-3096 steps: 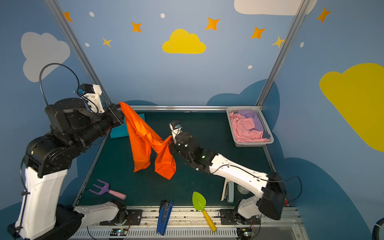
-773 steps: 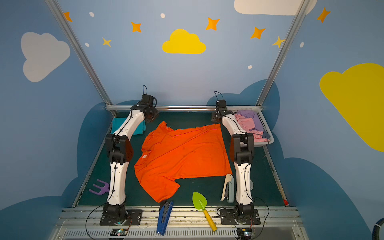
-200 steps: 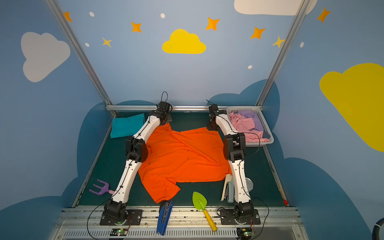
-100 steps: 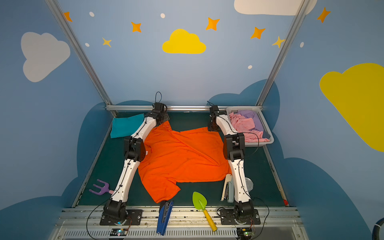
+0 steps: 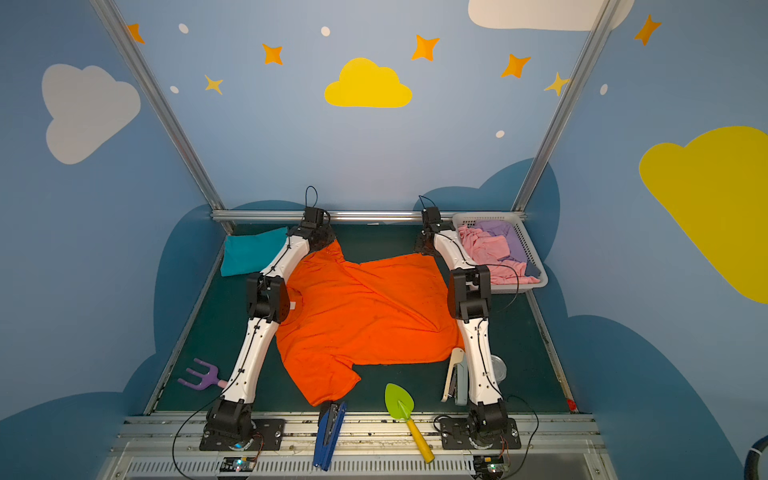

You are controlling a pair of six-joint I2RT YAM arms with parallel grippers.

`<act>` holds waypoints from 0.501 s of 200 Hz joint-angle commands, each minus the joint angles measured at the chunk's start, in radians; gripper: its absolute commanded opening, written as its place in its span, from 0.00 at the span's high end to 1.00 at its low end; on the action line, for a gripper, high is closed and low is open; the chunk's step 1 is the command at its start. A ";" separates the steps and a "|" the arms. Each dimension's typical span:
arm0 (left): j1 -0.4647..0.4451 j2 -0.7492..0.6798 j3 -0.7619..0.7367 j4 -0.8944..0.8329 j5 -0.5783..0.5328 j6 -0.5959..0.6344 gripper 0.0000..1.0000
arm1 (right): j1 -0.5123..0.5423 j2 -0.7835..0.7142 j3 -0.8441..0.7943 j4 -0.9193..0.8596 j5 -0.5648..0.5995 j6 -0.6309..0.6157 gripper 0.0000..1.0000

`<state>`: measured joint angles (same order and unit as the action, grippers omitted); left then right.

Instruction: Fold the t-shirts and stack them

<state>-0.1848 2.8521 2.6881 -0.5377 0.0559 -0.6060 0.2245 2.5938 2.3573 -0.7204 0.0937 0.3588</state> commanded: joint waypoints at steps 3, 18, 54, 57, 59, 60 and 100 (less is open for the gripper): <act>0.011 0.017 0.010 -0.044 0.022 -0.026 0.96 | -0.009 0.040 0.022 0.041 -0.029 0.046 0.34; 0.020 -0.005 0.010 -0.057 0.021 -0.036 0.96 | -0.011 0.056 0.034 0.044 -0.031 0.054 0.34; 0.030 -0.085 0.001 -0.082 0.003 -0.036 0.96 | -0.011 0.086 0.078 0.049 -0.072 0.060 0.51; 0.030 -0.093 -0.002 -0.082 0.001 -0.035 0.96 | -0.011 0.086 0.079 0.053 -0.075 0.059 0.55; 0.030 -0.099 -0.003 -0.082 -0.001 -0.034 0.96 | -0.011 0.086 0.078 0.055 -0.078 0.059 0.59; 0.029 -0.101 -0.004 -0.082 -0.002 -0.033 0.96 | -0.011 0.087 0.078 0.057 -0.080 0.060 0.60; 0.028 -0.198 -0.072 -0.092 -0.063 -0.013 0.96 | -0.011 0.026 0.013 0.132 -0.099 0.062 1.00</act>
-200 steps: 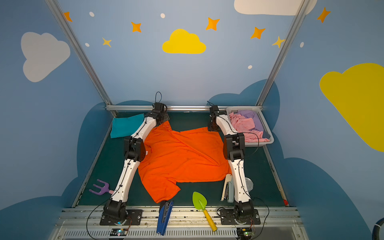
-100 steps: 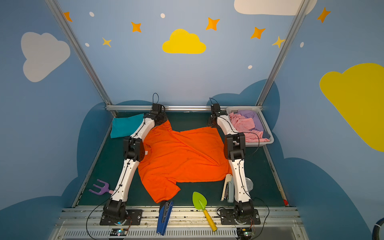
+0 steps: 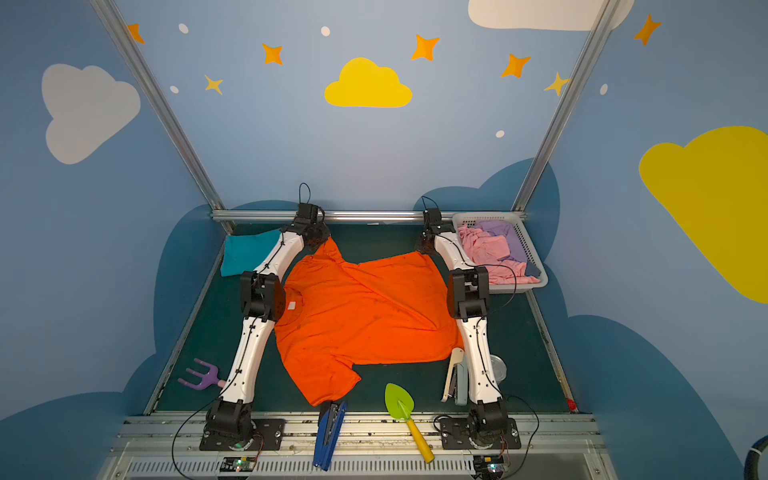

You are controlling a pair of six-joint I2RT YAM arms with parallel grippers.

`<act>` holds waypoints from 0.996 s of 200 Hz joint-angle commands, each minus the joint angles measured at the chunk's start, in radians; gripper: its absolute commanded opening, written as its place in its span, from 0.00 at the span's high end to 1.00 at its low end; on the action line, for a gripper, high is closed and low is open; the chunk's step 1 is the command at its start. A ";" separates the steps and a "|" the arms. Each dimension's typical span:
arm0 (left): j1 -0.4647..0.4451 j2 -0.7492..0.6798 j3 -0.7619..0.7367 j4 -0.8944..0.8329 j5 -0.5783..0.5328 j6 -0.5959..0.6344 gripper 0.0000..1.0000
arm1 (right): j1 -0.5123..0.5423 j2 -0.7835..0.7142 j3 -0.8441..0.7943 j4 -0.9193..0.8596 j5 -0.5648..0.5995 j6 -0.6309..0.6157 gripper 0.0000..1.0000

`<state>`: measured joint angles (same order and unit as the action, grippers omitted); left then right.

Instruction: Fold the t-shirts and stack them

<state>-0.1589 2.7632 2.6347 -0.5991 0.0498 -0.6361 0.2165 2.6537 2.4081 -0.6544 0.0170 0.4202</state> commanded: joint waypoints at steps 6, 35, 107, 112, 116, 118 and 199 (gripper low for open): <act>0.000 -0.117 -0.021 -0.042 -0.072 0.024 0.96 | -0.003 -0.053 -0.056 0.080 -0.017 -0.003 1.00; -0.003 -0.152 -0.024 -0.099 -0.136 0.047 0.96 | -0.003 -0.176 -0.182 0.167 0.015 -0.038 1.00; -0.068 -0.285 -0.104 -0.258 -0.265 0.078 0.96 | 0.000 -0.516 -0.598 0.404 0.112 -0.072 1.00; -0.071 -0.299 -0.125 -0.266 -0.275 0.077 0.96 | 0.000 -0.535 -0.621 0.414 0.118 -0.071 1.00; -0.072 -0.310 -0.145 -0.269 -0.281 0.075 0.96 | 0.000 -0.549 -0.642 0.422 0.121 -0.071 1.00; -0.073 -0.317 -0.156 -0.270 -0.284 0.074 0.96 | 0.000 -0.556 -0.653 0.426 0.123 -0.072 1.00; -0.079 -0.420 -0.357 -0.232 -0.340 0.059 0.96 | -0.037 -0.665 -0.750 0.450 0.259 -0.095 1.00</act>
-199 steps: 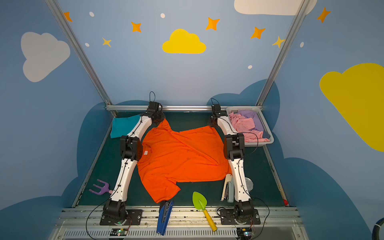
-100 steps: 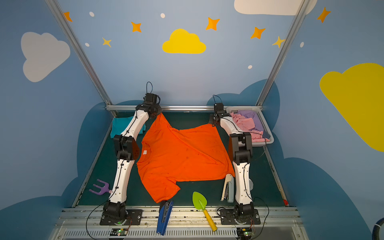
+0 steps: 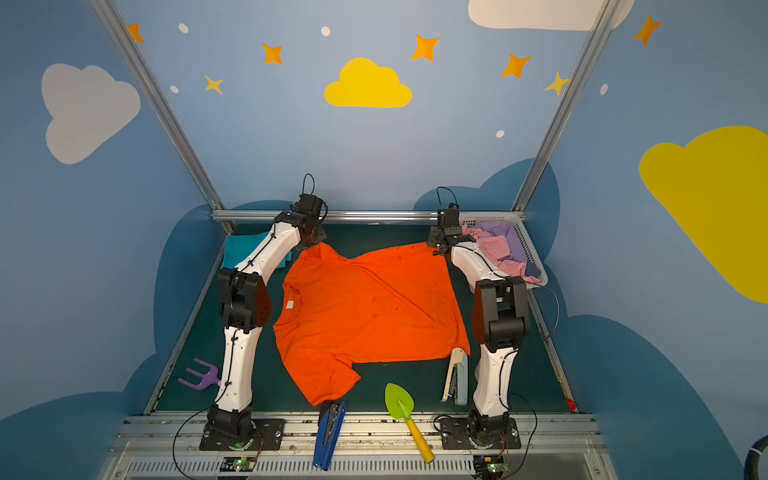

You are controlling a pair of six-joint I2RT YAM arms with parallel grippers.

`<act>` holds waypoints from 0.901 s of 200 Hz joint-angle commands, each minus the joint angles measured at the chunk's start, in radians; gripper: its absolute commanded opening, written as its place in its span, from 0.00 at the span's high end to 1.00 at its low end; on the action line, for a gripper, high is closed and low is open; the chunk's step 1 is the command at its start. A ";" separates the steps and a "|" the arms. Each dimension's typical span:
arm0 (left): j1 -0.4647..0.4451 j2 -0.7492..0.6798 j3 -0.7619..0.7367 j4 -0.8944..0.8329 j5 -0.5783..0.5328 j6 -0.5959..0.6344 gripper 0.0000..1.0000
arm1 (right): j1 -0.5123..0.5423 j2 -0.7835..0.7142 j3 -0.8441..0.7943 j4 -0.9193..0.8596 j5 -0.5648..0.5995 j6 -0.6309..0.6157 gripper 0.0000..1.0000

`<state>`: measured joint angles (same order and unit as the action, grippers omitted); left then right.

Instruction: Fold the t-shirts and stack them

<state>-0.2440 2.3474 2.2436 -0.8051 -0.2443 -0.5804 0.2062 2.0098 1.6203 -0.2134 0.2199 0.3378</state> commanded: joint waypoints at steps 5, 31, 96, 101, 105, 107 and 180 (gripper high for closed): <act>0.006 0.005 0.052 -0.036 -0.048 0.005 0.96 | -0.029 -0.016 0.046 0.005 0.059 -0.012 1.00; 0.005 0.056 0.135 -0.079 -0.048 0.010 0.96 | -0.040 0.006 0.074 0.000 0.062 -0.003 1.00; -0.017 0.088 0.175 -0.126 -0.032 0.004 0.96 | -0.044 -0.007 0.029 -0.023 0.020 0.058 1.00; -0.021 0.081 0.166 -0.131 -0.032 0.003 0.96 | -0.043 -0.014 0.016 -0.026 0.011 0.066 1.00; -0.024 0.075 0.155 -0.135 -0.033 0.001 0.96 | -0.043 -0.018 0.010 -0.028 0.004 0.071 1.00; -0.025 0.071 0.149 -0.135 -0.033 0.000 0.96 | -0.042 -0.021 0.004 -0.029 0.002 0.074 1.00; -0.117 -0.221 -0.374 -0.022 -0.112 -0.069 0.96 | -0.044 -0.133 -0.059 -0.261 -0.071 0.117 1.00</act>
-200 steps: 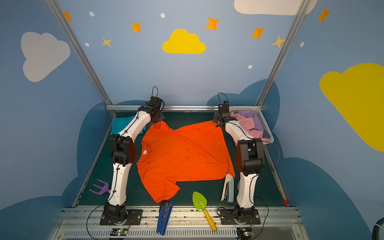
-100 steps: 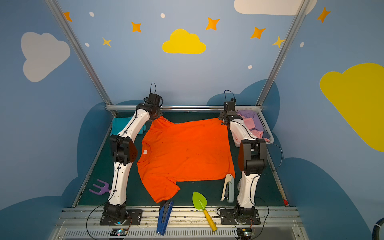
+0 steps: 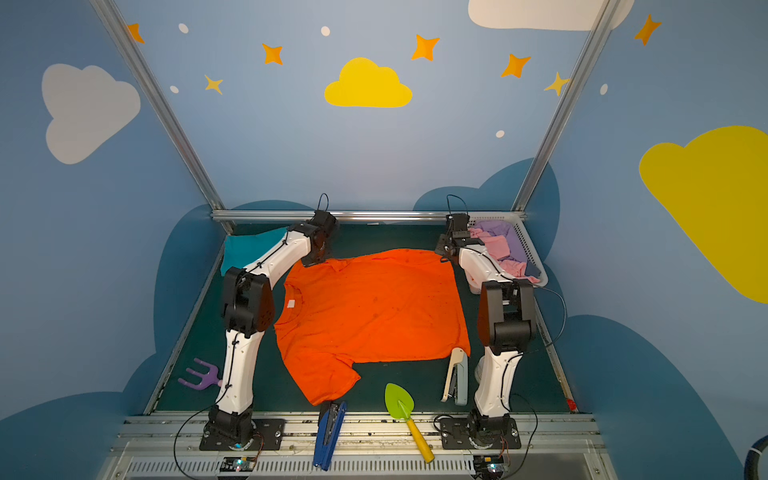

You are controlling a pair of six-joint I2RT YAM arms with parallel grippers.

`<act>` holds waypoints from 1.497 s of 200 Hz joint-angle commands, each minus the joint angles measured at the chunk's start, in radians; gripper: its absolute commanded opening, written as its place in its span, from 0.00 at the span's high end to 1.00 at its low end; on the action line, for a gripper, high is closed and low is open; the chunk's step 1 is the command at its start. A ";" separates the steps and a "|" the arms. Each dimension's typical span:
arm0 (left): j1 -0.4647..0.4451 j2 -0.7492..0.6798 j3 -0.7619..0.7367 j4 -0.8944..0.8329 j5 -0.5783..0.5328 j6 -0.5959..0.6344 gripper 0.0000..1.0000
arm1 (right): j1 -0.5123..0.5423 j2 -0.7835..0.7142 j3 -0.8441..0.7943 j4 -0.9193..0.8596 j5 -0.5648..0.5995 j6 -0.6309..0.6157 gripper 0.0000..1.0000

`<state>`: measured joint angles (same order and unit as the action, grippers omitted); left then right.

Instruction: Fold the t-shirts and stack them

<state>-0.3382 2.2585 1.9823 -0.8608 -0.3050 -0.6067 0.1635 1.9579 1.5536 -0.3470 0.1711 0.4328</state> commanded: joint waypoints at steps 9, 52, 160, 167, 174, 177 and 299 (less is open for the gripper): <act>-0.032 -0.160 -0.166 0.036 -0.055 -0.060 0.96 | -0.002 -0.091 -0.002 -0.151 -0.022 0.033 1.00; -0.064 -0.250 -0.365 0.038 -0.078 -0.119 0.96 | -0.007 -0.161 -0.110 -0.155 0.003 0.028 1.00; -0.083 -0.364 -0.517 0.001 0.021 -0.193 0.96 | -0.061 -0.209 -0.210 -0.171 0.027 0.007 1.00; -0.084 -0.374 -0.524 0.005 0.039 -0.197 0.96 | -0.064 -0.211 -0.208 -0.175 0.028 0.007 1.00; -0.085 -0.387 -0.533 0.009 0.054 -0.202 0.96 | -0.067 -0.214 -0.205 -0.178 0.031 0.004 1.00; -0.084 -0.392 -0.536 0.011 0.061 -0.203 0.96 | -0.068 -0.215 -0.206 -0.179 0.031 0.004 1.00; -0.089 -0.400 -0.642 0.046 0.143 -0.234 0.95 | -0.068 -0.288 -0.261 -0.224 -0.052 0.069 0.63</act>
<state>-0.4236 1.8515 1.3483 -0.8158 -0.1738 -0.8276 0.0998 1.7432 1.2945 -0.5457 0.1402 0.4793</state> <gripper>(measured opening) 0.049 0.366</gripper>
